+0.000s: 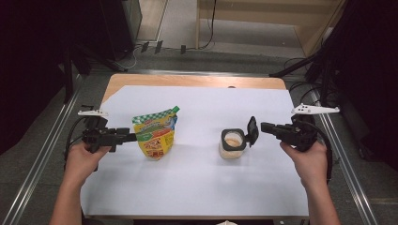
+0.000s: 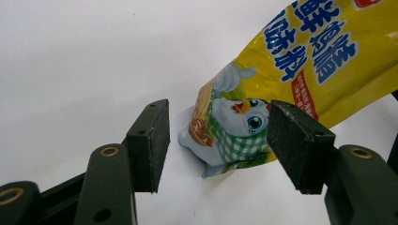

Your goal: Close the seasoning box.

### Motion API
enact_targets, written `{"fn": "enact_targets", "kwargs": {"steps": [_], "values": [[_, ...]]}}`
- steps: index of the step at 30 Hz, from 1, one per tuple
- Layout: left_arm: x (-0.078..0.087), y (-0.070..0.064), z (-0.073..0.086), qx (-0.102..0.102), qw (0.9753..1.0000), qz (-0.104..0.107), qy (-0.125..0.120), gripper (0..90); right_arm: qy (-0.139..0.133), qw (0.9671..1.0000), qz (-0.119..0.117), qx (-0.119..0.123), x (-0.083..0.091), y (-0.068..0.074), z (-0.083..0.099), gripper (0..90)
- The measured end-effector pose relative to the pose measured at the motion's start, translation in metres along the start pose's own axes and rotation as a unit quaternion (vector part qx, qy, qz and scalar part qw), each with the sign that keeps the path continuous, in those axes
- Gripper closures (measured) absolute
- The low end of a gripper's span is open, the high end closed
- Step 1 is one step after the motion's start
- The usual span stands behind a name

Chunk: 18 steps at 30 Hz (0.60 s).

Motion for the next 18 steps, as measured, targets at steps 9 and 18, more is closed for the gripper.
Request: {"fn": "enact_targets", "kwargs": {"steps": [9,18], "values": [[0.002,0.001,0.000,0.001,1.0000,0.000,-0.006,40.6,0.027,0.9996,0.005,-0.012,-0.021,-0.006,0.014,90.0],[0.002,0.001,0.000,0.000,1.0000,0.000,-0.005,40.6,0.039,0.9991,0.004,-0.015,-0.038,-0.005,0.022,90.0]]}}
Point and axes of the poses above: each handheld gripper's, and its own axes: x roughly backward along the jaws, z roughly out of its underside, y roughly to its left, the point moved 3 cm from there along -x, roughly forward along the jaws, and after that the axes turned 5 degrees about x, right-handed, at the moved point
